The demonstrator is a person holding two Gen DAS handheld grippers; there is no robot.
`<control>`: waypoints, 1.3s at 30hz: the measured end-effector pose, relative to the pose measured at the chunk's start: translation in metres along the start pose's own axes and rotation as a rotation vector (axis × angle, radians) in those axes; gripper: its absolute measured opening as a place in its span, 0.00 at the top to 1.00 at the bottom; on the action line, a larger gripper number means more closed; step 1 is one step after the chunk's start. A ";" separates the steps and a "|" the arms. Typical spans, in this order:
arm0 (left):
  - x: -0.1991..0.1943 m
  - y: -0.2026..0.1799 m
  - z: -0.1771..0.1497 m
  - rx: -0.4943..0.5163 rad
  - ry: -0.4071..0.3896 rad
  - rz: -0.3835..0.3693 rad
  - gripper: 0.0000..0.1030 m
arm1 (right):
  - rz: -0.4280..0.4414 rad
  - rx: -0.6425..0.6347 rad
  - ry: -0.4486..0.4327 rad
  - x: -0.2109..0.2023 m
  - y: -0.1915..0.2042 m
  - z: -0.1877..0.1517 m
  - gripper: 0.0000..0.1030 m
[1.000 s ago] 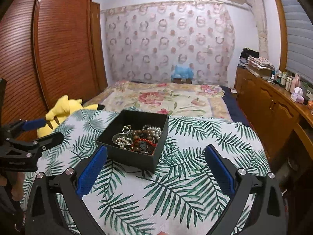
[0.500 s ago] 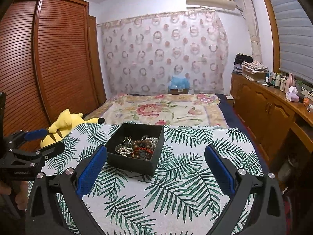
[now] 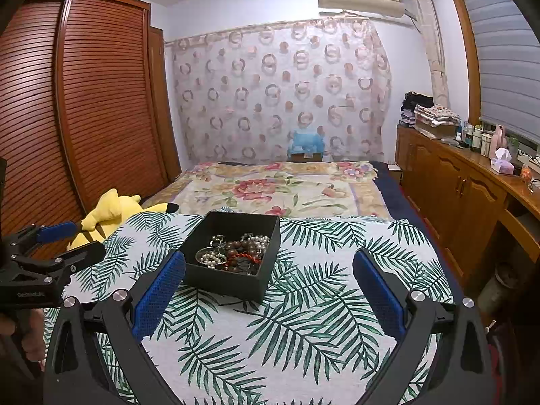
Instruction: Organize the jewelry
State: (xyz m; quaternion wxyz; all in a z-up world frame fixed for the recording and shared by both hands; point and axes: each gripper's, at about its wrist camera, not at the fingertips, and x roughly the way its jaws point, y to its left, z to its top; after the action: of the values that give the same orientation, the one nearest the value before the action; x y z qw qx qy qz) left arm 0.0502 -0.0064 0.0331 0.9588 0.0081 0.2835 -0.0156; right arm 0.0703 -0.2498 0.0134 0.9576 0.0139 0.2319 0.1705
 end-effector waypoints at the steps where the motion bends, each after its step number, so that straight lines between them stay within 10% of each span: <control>1: 0.000 0.000 0.000 0.000 0.000 0.001 0.07 | 0.000 0.000 0.000 0.000 0.000 0.000 0.03; 39: 0.000 0.002 0.000 -0.005 -0.002 -0.002 0.07 | 0.002 0.001 -0.002 0.000 0.002 -0.005 0.03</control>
State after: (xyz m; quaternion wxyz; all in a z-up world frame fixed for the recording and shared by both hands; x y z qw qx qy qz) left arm 0.0503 -0.0049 0.0335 0.9590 0.0057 0.2828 -0.0158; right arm 0.0674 -0.2476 0.0091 0.9576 0.0148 0.2313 0.1714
